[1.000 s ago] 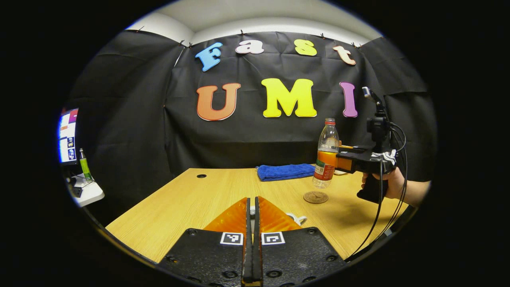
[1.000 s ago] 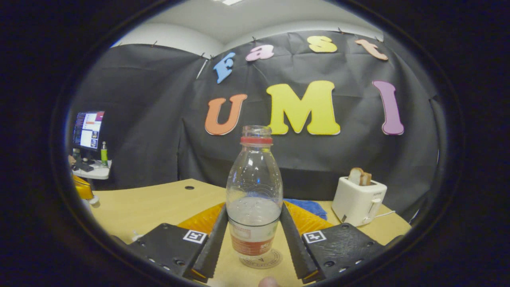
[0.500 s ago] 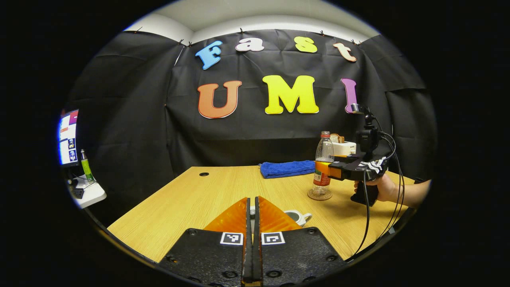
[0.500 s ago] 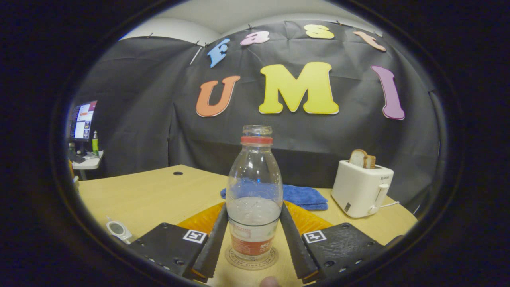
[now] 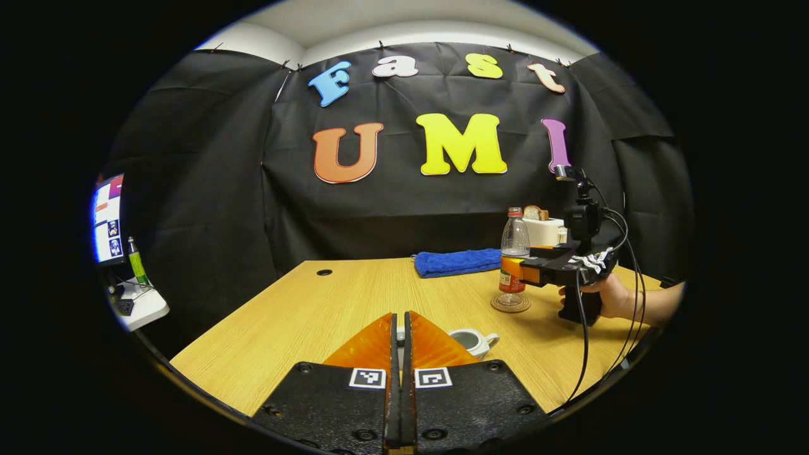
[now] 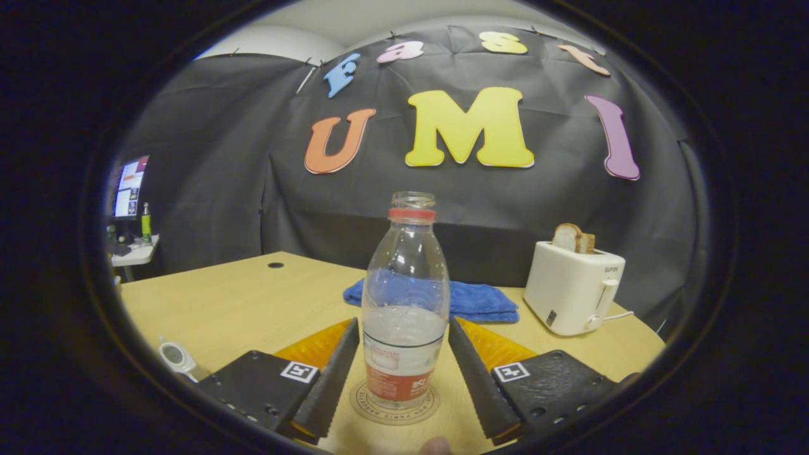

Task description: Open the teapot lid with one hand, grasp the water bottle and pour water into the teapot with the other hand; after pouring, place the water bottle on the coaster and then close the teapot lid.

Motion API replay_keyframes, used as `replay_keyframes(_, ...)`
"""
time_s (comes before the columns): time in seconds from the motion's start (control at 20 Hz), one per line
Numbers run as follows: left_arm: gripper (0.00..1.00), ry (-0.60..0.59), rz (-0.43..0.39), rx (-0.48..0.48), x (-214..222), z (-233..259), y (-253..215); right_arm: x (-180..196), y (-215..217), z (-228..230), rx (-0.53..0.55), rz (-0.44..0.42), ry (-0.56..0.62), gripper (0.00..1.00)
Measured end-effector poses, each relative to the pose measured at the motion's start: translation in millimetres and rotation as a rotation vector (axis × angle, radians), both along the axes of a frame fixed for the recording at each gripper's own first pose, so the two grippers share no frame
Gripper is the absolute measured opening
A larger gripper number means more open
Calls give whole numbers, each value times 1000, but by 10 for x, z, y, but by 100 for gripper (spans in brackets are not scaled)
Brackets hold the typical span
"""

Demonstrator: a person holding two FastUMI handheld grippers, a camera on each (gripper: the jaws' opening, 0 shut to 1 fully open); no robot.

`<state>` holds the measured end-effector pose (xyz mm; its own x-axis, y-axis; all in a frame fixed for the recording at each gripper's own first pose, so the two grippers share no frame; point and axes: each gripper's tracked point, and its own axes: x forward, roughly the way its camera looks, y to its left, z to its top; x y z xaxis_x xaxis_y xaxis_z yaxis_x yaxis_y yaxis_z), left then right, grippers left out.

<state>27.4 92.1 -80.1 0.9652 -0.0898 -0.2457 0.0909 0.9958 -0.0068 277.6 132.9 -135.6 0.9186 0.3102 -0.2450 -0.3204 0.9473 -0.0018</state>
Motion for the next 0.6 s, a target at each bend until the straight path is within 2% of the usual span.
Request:
replay_keyframes(0.05,3,-2,0,1,2,2,-3,-10,3,-7,6,2,7,92)
replay_keyframes(0.15,3,-6,0,0,-6,14,-5,-27,-7,-14,10,-1,17,96)
replay_keyframes(0.35,3,-7,5,-8,-3,16,-20,-242,-65,53,43,15,27,95)
replay_keyframes(0.6,3,-21,6,-65,72,-9,-229,-733,-510,219,43,-29,12,95)
